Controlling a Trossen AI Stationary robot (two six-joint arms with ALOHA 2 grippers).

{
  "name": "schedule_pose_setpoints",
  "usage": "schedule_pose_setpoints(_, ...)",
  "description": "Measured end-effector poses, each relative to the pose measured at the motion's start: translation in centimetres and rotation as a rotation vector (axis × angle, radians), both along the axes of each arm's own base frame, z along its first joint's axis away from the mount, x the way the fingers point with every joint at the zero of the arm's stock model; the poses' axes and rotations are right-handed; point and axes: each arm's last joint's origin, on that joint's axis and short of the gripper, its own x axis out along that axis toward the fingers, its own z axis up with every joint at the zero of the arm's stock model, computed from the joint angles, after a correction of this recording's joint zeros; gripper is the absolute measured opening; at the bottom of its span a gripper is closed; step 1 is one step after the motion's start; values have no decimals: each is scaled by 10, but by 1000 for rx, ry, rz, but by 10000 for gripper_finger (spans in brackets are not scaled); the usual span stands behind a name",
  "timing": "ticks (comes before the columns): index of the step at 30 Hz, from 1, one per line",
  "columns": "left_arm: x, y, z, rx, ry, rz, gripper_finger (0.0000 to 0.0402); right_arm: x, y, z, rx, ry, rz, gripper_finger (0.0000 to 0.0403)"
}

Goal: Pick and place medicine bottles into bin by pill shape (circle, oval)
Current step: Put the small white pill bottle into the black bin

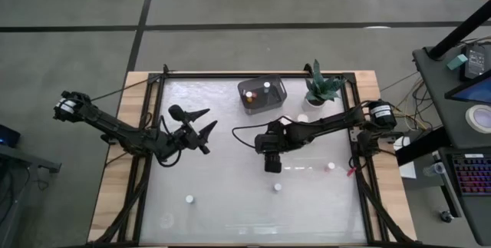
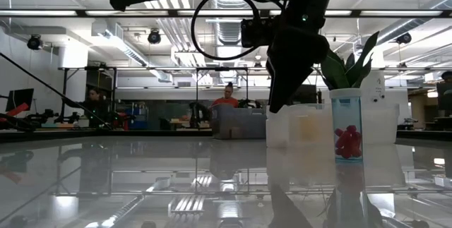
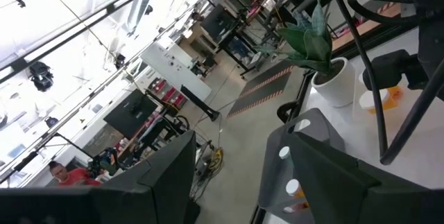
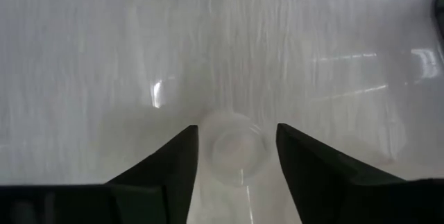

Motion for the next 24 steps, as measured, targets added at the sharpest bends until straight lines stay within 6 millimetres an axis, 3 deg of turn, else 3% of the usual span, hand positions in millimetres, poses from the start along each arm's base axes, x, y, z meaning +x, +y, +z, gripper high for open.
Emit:
schedule_pose_setpoints(11,0,0,0,0,0,0,219,-1,0,-2,2,3,-7,133)
schedule_pose_setpoints(16,0,0,0,-1,-1,0,219,0,0,2,4,-4,-7,129)
schedule_pose_setpoints(24,0,0,0,-2,-3,0,219,-2,3,57,119,-256,27,133)
